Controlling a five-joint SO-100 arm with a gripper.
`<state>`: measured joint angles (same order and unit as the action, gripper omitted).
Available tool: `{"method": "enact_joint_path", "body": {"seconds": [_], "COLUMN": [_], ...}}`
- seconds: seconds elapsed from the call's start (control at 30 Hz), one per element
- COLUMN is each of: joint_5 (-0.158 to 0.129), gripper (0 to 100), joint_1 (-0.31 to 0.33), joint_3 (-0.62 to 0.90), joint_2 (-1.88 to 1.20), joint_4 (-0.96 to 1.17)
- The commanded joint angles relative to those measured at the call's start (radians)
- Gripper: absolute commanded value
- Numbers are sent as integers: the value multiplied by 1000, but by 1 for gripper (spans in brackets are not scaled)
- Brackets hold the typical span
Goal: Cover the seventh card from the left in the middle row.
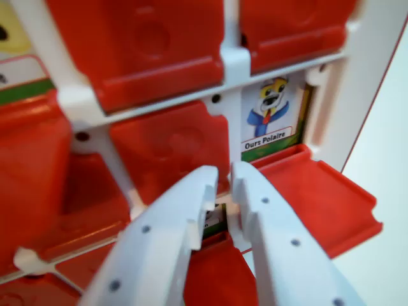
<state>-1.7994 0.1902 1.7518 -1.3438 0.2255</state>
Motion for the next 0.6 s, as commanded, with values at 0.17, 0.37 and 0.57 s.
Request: {"method": "enact_joint_path", "body": {"seconds": [0.17, 0.37, 0.57], "joint_5": [-6, 20, 80], "gripper": [3, 3, 3], "joint_1": [-15, -23, -67], "joint_3": [-78, 52, 222], "joint_2": [-66, -279, -634], "joint_4": [-14, 71, 219]}}
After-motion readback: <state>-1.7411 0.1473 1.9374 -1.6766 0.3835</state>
